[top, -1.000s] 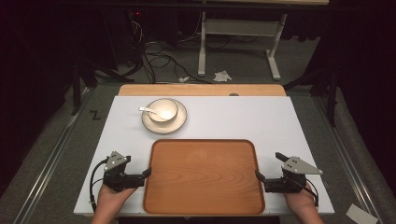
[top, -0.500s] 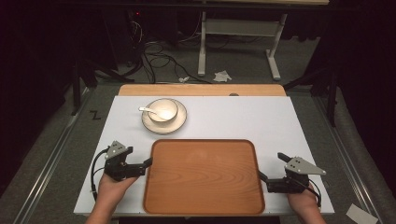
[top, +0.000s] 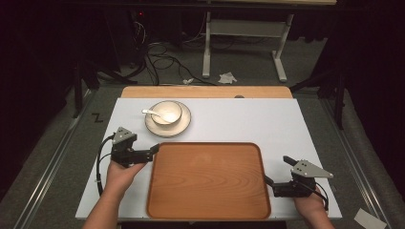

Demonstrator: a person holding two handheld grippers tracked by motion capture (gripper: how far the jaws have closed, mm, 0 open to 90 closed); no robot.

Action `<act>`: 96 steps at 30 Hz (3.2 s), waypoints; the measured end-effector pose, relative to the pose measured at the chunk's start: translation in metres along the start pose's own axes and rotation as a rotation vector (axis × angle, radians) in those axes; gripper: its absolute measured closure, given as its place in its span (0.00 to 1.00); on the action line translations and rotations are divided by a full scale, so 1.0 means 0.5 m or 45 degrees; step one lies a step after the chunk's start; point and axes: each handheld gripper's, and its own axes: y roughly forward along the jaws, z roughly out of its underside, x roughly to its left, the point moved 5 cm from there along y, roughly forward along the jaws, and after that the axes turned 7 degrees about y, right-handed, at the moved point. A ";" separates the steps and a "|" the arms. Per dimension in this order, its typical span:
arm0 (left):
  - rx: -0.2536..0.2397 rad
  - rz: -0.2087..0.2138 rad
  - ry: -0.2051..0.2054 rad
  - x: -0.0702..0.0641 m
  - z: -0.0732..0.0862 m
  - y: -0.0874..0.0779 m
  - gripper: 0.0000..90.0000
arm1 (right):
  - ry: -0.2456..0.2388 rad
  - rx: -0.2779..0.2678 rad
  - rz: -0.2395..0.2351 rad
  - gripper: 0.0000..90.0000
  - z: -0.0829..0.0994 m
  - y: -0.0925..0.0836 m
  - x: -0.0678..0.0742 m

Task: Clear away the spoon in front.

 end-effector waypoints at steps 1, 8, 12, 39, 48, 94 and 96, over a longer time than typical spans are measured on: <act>-0.003 -0.006 -0.002 0.001 -0.005 0.002 0.03 | 0.000 0.000 0.000 0.01 0.000 0.000 0.000; -0.029 -0.057 0.004 0.017 -0.047 0.021 0.05 | 0.008 0.003 -0.017 0.01 0.001 0.002 -0.001; -0.036 -0.044 -0.013 0.023 -0.067 0.029 0.05 | -0.002 0.006 -0.021 0.01 0.001 0.003 -0.002; -0.040 -0.071 -0.070 0.083 -0.165 0.126 0.21 | 0.001 0.025 -0.040 0.01 0.007 0.009 0.001; -0.030 -0.115 -0.076 0.118 -0.191 0.151 0.55 | -0.012 0.033 -0.052 0.01 0.009 0.012 0.008; 0.096 -0.316 -0.088 0.166 -0.184 0.150 1.00 | -0.027 0.039 -0.068 0.01 0.008 0.013 0.028; 0.077 -0.337 -0.143 0.185 -0.177 0.138 1.00 | -0.026 0.043 -0.070 0.01 0.009 0.013 0.030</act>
